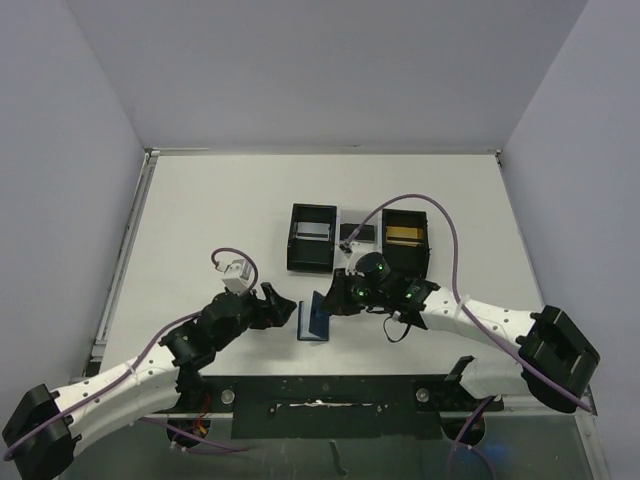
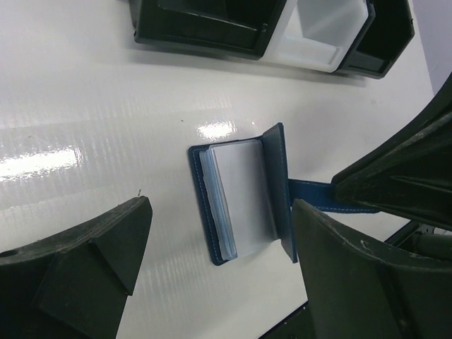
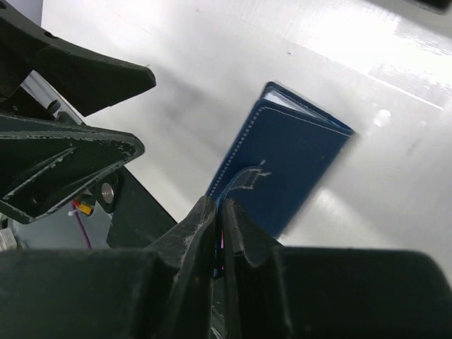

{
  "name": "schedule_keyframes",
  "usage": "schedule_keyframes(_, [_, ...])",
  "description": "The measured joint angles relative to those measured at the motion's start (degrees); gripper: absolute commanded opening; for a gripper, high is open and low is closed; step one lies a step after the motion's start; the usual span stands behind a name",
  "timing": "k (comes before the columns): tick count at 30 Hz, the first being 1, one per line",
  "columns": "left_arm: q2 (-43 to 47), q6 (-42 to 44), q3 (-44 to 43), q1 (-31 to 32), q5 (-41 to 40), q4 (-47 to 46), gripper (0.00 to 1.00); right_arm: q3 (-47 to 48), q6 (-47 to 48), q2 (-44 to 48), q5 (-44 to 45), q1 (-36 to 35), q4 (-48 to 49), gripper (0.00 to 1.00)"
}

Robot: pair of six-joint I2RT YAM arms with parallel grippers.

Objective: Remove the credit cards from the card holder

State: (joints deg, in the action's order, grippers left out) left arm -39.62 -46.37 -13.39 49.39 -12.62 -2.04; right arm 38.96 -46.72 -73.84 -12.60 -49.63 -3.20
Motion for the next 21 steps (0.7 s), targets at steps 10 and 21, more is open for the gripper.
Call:
schedule_keyframes(10, [-5.0,0.2,0.0,0.0,4.3,-3.2,0.79,-11.2,0.0,8.7,-0.4,5.9,-0.3,0.09])
schedule_keyframes(21, [-15.3,0.7,-2.5,-0.1,13.4,-9.6,0.73,-13.2,1.1,9.9,-0.4,7.8,-0.7,0.09])
